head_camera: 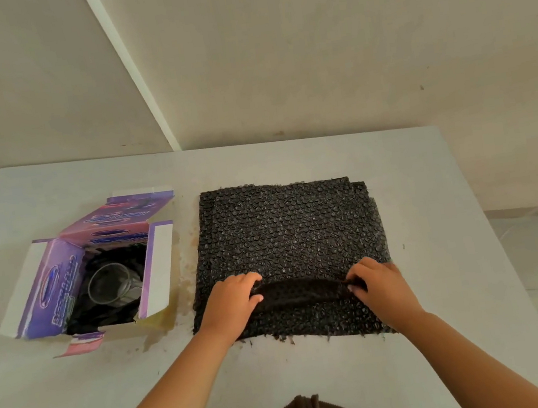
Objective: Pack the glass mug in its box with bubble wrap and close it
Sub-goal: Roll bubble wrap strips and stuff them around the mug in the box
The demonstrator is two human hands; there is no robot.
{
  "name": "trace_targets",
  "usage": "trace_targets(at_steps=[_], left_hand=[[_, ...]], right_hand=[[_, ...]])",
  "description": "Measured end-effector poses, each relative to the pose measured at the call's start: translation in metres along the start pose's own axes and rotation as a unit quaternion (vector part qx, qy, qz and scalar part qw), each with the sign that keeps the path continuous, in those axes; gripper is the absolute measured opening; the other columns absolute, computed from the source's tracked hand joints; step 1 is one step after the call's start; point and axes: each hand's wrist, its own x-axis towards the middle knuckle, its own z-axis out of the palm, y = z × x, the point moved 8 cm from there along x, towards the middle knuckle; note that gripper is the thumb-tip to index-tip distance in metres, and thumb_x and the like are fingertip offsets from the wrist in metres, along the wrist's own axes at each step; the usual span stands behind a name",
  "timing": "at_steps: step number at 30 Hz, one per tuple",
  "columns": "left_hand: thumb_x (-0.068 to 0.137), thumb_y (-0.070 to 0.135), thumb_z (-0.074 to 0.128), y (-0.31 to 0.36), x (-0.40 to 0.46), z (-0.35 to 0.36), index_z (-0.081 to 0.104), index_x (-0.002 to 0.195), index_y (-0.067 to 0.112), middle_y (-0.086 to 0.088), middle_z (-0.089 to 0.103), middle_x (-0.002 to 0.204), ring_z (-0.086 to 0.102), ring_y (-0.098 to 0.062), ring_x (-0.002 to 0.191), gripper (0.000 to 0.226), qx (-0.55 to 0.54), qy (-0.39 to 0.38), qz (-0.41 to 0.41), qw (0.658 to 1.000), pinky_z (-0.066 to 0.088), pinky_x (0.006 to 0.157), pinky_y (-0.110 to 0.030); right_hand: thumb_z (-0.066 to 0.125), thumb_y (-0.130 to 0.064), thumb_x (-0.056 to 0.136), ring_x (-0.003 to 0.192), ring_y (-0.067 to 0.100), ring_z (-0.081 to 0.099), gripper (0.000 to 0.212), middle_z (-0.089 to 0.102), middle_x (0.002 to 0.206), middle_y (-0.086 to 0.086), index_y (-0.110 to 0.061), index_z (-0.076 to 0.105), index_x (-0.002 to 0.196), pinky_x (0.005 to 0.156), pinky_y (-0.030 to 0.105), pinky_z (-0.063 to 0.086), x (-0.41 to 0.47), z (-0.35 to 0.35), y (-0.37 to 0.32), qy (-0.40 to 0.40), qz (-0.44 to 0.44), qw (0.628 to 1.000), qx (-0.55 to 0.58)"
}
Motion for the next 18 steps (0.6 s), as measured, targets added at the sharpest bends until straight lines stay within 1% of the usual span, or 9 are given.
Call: trace_targets(at_steps=[2,4,6,8,10,11,13,15,18], left_hand=[[0.079,0.030,0.072,0.004,-0.001,-0.003,0.055,0.120,0.025,0.006,0.060,0.109,0.056,-0.016,0.101,0.044,0.075,0.020,0.026,0.997,0.044,0.086,-0.030],[0.062,0.021,0.084,0.007,-0.003,0.000,0.060,0.109,0.024,0.005,0.058,0.102,0.057,-0.018,0.092,0.052,0.108,0.043,0.061,0.991,0.049,0.078,-0.031],[0.057,0.007,0.083,0.013,-0.004,0.008,0.061,0.106,0.023,0.004,0.055,0.101,0.055,-0.017,0.091,0.056,0.104,0.050,0.096,0.989,0.048,0.076,-0.029],[0.062,0.004,0.080,0.017,-0.003,0.015,0.061,0.107,0.023,0.006,0.055,0.102,0.057,-0.014,0.089,0.052,0.083,0.034,0.117,0.989,0.049,0.074,-0.026],[0.079,0.022,0.073,0.017,-0.004,0.019,0.062,0.113,0.021,0.006,0.058,0.106,0.060,-0.013,0.093,0.035,0.056,0.020,0.122,0.991,0.050,0.078,-0.027],[0.084,0.034,0.067,0.015,-0.005,0.022,0.061,0.118,0.020,0.006,0.059,0.112,0.059,-0.013,0.099,0.037,0.043,0.005,0.114,0.993,0.050,0.083,-0.028],[0.084,0.045,0.063,0.010,-0.006,0.028,0.057,0.126,0.020,0.005,0.057,0.121,0.055,-0.013,0.110,0.049,0.042,-0.020,0.107,0.993,0.047,0.092,-0.030],[0.080,0.039,0.070,0.009,-0.006,0.028,0.058,0.125,0.021,0.006,0.057,0.120,0.056,-0.012,0.109,0.050,0.043,-0.018,0.117,0.992,0.048,0.090,-0.029],[0.085,0.028,0.066,0.010,0.001,0.022,0.061,0.121,0.023,0.009,0.061,0.113,0.056,-0.009,0.103,0.037,0.013,0.002,0.115,0.993,0.052,0.085,-0.029]], right_hand=[[0.065,-0.029,0.085,0.097,0.017,0.056,0.014,0.060,0.097,-0.009,-0.027,0.063,0.099,0.098,0.038,0.028,0.005,-0.008,0.008,0.059,0.021,0.997,-0.044],[0.073,-0.030,0.077,0.104,0.022,0.054,0.032,0.061,0.103,-0.005,-0.025,0.062,0.106,0.099,0.046,0.025,0.008,-0.011,0.011,0.099,0.023,0.989,-0.105],[0.081,-0.026,0.066,0.111,0.026,0.051,0.051,0.058,0.110,0.001,-0.022,0.059,0.111,0.098,0.049,0.024,0.007,-0.011,0.006,0.122,0.000,0.981,-0.150],[0.083,-0.016,0.060,0.119,0.030,0.047,0.056,0.056,0.116,0.004,-0.018,0.060,0.110,0.099,0.048,0.024,0.005,-0.006,-0.003,0.134,-0.052,0.974,-0.174],[0.079,-0.008,0.062,0.121,0.030,0.048,0.049,0.058,0.118,0.004,-0.015,0.063,0.108,0.101,0.046,0.030,0.001,0.005,-0.015,0.130,-0.132,0.967,-0.177],[0.075,-0.009,0.068,0.119,0.027,0.051,0.041,0.061,0.116,0.003,-0.015,0.065,0.107,0.101,0.044,0.037,-0.003,0.011,-0.019,0.126,-0.169,0.963,-0.166],[0.057,-0.025,0.083,0.110,0.021,0.059,0.028,0.065,0.112,0.001,-0.016,0.067,0.107,0.093,0.038,0.051,-0.007,0.021,-0.020,0.100,-0.194,0.967,-0.130],[0.040,-0.042,0.086,0.108,0.017,0.062,0.044,0.065,0.116,-0.001,-0.017,0.067,0.112,0.091,0.034,0.052,-0.006,0.030,-0.014,0.054,-0.174,0.976,-0.118],[0.044,-0.037,0.086,0.103,0.017,0.064,0.039,0.067,0.113,-0.001,-0.018,0.067,0.111,0.085,0.032,0.054,-0.005,0.029,-0.011,0.045,-0.174,0.975,-0.131]])
